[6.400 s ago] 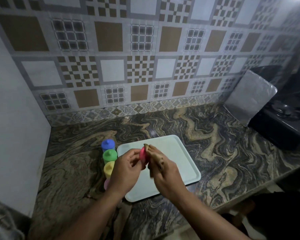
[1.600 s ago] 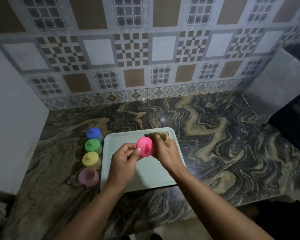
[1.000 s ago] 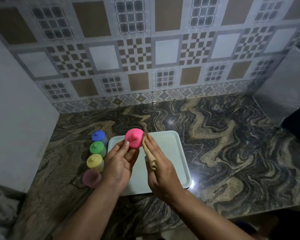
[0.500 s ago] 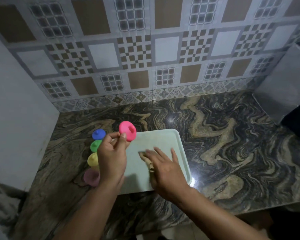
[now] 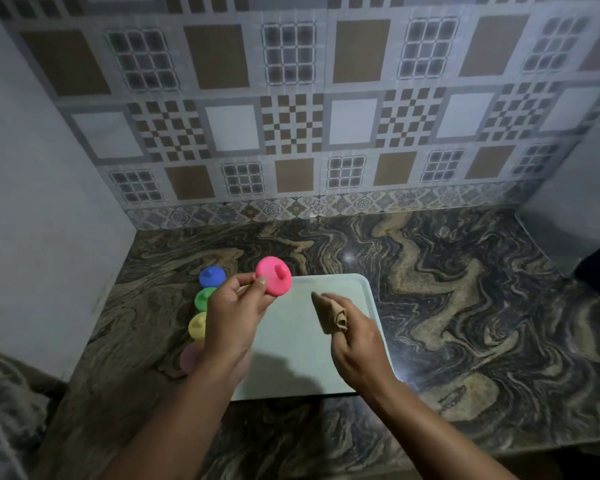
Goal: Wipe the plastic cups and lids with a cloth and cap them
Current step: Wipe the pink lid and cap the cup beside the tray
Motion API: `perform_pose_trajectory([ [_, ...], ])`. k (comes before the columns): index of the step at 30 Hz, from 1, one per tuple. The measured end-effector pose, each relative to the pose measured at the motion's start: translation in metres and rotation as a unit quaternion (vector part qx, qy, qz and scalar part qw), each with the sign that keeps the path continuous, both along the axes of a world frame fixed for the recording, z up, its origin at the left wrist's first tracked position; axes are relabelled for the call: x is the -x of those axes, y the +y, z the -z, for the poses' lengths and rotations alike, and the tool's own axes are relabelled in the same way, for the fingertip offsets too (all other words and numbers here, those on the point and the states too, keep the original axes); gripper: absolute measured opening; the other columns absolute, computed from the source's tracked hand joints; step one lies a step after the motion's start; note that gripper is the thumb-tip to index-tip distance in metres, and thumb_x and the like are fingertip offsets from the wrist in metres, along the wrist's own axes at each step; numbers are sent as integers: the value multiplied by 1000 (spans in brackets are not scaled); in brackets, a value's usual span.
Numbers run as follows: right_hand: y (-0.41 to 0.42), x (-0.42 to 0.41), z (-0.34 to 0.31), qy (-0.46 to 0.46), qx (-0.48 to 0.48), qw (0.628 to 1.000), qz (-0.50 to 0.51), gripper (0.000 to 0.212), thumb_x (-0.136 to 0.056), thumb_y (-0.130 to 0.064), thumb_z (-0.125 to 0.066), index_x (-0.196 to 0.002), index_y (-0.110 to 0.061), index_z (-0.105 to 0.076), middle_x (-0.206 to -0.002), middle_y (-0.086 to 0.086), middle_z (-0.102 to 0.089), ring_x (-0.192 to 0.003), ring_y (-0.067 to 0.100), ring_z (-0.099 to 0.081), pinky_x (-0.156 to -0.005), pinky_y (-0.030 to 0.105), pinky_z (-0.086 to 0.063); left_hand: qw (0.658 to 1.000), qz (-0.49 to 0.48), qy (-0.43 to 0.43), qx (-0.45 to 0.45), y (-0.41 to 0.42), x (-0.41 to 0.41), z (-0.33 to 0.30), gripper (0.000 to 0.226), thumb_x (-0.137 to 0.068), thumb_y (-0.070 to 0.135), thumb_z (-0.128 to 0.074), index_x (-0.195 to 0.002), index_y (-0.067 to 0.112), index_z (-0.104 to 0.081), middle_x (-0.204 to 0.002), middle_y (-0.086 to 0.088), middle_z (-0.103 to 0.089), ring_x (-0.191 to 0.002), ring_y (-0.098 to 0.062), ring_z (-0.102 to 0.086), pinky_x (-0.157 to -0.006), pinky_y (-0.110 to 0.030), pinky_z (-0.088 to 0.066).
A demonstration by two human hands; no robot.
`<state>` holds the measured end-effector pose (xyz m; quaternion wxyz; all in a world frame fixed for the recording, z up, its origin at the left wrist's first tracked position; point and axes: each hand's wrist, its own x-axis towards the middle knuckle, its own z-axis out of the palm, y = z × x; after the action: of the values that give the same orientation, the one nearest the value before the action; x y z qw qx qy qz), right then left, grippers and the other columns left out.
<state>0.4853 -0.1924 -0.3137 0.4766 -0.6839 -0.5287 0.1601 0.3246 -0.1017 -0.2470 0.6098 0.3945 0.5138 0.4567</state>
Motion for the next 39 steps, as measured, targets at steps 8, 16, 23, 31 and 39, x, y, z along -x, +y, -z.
perform_pose_trajectory([
  [8, 17, 14, -10, -193, -45, 980, -26, 35, -104, -20, -51, -136, -26, -64, -137, -10, -70, -119, 21, -68, -89, 47, -55, 978, 14, -136, 154, -4, 15, 5, 12, -97, 2, -57, -89, 9, -60, -76, -11, -77, -66, -16, -75, -90, -39, -54],
  [16, 15, 7, -7, -105, 23, 994, -12, 44, -96, -33, -39, -124, -26, -72, -116, -7, -78, -106, 11, -73, -91, 39, -57, 964, 122, -150, 182, -9, 38, 8, 8, -97, 4, -57, -95, 5, -65, -83, -14, -76, -67, -18, -74, -94, -42, -56],
  [23, 21, 33, -30, 60, 19, 989, -131, 48, -98, -8, -41, -123, -26, -77, -121, 3, -78, -104, 10, -73, -100, 40, -60, 988, 151, 7, 38, -9, 42, 20, 10, -96, 1, -60, -101, 1, -68, -90, -14, -75, -83, -22, -68, -80, -32, -57],
  [31, 27, 65, -39, 485, 97, 865, -84, 22, -105, -7, -61, -117, -7, -79, -88, 31, -75, -90, 51, -74, -88, 56, -64, 966, 66, 206, -142, 5, 52, 42, 27, -95, 3, -63, -110, 25, -70, -117, 1, -73, -106, -13, -70, -83, -32, -60],
  [39, 36, 91, -43, 451, 84, 887, -51, 28, -111, -12, -50, -113, -14, -79, -76, 11, -75, -69, 21, -71, -61, 30, -58, 932, 127, 249, -230, -7, 57, 60, 67, -87, 14, -75, -146, 34, -49, -137, 13, -63, -125, 3, -58, -104, -25, -50],
])
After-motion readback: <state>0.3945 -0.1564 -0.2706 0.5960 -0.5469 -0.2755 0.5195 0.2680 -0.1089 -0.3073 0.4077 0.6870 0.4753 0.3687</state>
